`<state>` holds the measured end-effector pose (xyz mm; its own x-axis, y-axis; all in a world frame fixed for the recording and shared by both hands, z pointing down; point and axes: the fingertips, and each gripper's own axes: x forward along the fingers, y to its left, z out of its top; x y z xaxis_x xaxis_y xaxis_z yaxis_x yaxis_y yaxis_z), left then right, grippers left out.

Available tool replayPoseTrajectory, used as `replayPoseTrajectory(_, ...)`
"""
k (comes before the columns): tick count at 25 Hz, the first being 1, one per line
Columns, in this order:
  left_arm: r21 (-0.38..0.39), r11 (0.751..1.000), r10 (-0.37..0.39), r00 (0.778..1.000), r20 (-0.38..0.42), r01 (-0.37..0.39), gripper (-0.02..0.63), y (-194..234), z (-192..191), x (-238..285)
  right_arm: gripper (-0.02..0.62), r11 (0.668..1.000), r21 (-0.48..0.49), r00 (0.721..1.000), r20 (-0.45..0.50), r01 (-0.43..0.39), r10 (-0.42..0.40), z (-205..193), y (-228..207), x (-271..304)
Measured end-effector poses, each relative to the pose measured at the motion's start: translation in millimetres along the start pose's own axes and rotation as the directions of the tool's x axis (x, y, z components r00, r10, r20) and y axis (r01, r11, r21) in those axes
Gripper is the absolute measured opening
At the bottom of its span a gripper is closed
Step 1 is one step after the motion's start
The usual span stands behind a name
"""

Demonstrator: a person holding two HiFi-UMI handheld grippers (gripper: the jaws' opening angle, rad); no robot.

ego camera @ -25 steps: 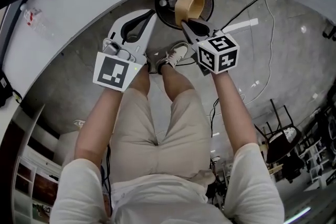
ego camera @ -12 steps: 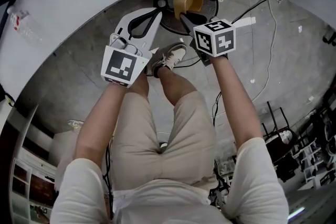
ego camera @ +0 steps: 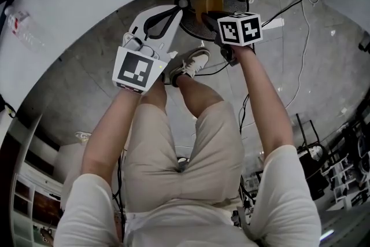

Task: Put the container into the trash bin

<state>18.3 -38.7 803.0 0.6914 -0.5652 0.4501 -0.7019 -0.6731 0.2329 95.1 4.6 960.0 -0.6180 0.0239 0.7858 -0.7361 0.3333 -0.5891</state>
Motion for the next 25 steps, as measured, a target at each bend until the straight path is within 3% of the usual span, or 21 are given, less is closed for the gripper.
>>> replayPoseTrajectory(4, -0.005, 1.0, 0.003, 1.0, -0.004, -0.003, 0.015, 2, -5, -4, 0.025, 0.999, 0.045, 1.0, -0.005, 0.019, -0.019, 2, -13, 9)
replayPoseTrajectory(12, -0.039, 0.999, 0.014, 1.0, -0.006, -0.014, 0.016, 0, -15, -8, 0.03, 0.997, 0.036, 0.997, -0.045, 0.063, -0.062, 6, -31, 31)
replayPoseTrajectory(14, -0.05, 0.999, 0.019, 1.0, -0.005, -0.019, 0.017, -2, -14, -7, 0.16, 0.997, 0.02, 0.997, -0.031, 0.072, -0.071, 7, -30, 33)
replayPoseTrajectory(16, -0.054, 0.998, 0.024, 1.0, 0.003, -0.023, 0.016, -3, -6, -6, 0.217, 0.995, 0.017, 0.995, -0.02, 0.096, -0.096, 12, -30, 28)
replayPoseTrajectory(25, -0.023, 1.0, 0.019, 1.0, -0.005, -0.019, 0.017, -14, 49, -42, 0.225, 0.99, -0.015, 0.991, -0.008, 0.137, -0.137, 19, 2, -30)
